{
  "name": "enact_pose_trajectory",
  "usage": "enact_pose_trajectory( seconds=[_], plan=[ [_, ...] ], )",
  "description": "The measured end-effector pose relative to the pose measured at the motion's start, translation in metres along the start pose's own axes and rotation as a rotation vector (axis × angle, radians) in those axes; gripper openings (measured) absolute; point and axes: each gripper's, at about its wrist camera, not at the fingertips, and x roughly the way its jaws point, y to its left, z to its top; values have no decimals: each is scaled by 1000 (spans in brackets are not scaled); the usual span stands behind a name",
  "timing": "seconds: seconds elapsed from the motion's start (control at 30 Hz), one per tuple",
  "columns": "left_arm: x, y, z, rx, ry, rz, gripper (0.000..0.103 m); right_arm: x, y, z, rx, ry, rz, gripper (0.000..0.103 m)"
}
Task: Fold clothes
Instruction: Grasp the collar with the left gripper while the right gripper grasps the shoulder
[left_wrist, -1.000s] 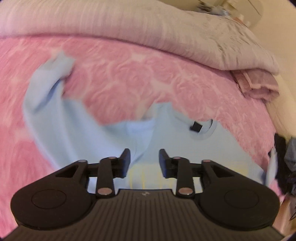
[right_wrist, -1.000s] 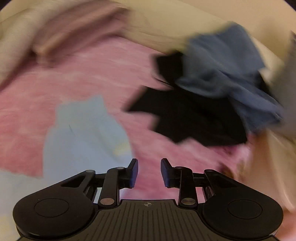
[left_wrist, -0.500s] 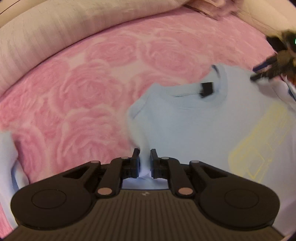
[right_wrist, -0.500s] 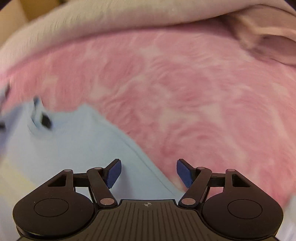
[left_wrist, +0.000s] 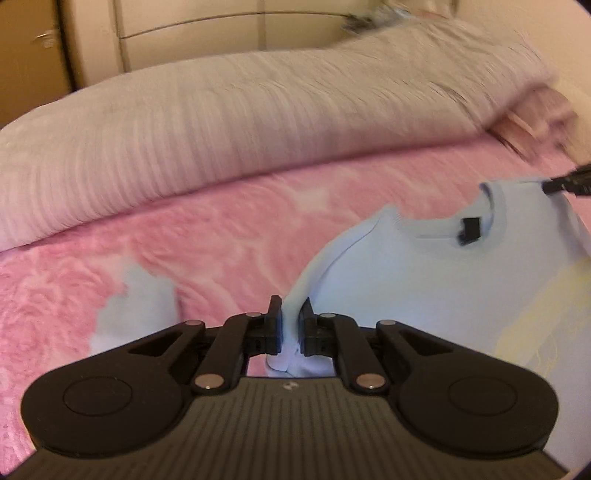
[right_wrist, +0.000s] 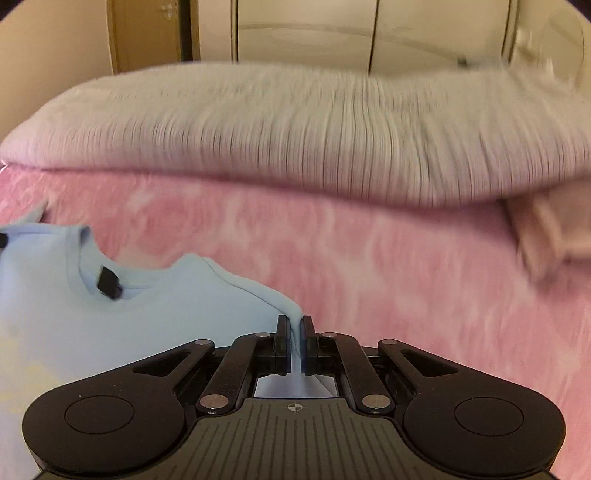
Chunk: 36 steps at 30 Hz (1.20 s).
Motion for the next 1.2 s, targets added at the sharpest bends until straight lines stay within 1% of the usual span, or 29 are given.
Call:
enact_pose_trajectory(
  seconds=[0.03,0.1,0.13,0.17,0.2,0.23,0.27,0.33,0.37,0.43,0.5,0.6,0.63,0.67,0.7,0.73,0.77,0.83,0.87,0.9,0.93,1.0,1.07,1.13,1.2],
  plan=[
    [8,1,3,-11,13,25,18,14,6,6,-6,-3,-20,3],
    [26,-1,4,-21,71,85,27,46,11,11,31,87,-33,5],
    [31,-1,2,-27,92,107,27,56,12,10,52,124,-35,9],
    [30,1,-1,-44,102,118,27,61,11,8,74,146,-38,16],
    [24,7,-6,-72,101,124,27,58,11,5,98,142,-44,20],
    [17,15,-12,-100,99,130,31,54,11,2,122,135,-51,27],
    [9,22,-18,-129,96,135,32,46,8,-4,155,122,-55,35],
    [0,42,-27,-187,96,155,33,32,1,-12,213,108,-34,40],
    [-2,55,-28,-216,99,171,35,25,-1,-16,236,109,-32,41],
    [-5,81,-32,-275,104,204,45,9,-5,-27,264,126,-53,41],
    [-8,108,-35,-334,109,237,54,-12,-8,-41,296,148,-93,41],
    [14,144,-42,-490,154,218,54,-35,-21,-60,412,189,-136,41],
    [23,154,-46,-552,173,193,53,-42,-26,-67,452,202,-150,41],
    [30,163,-51,-619,183,154,50,-47,-31,-73,500,214,-161,42],
    [35,167,-57,-676,179,114,32,-52,-36,-79,549,225,-171,42],
    [39,171,-62,-731,174,73,0,-57,-40,-86,598,236,-181,42],
    [40,171,-65,-763,167,75,0,-62,-45,-92,648,247,-191,42],
    [22,162,-68,-747,84,126,0,-71,-53,-103,724,267,-199,42],
    [4,158,-70,-723,21,167,0,-77,-54,-106,744,267,-198,42],
    [-14,156,-73,-696,-44,211,0,-82,-55,-109,761,265,-197,42],
    [-35,157,-78,-699,-109,258,0,-88,-54,-111,761,262,-194,42],
    [-88,163,-97,-767,-228,355,0,-94,-48,-110,739,261,-197,42],
    [-140,165,-122,-797,-288,479,0,-96,-40,-113,719,268,-188,42],
    [-174,168,-151,-815,-264,592,0,-96,-29,-117,703,285,-164,42],
    [-182,171,-192,-880,-123,659,2,-96,-19,-122,687,302,-139,42]
  ],
)
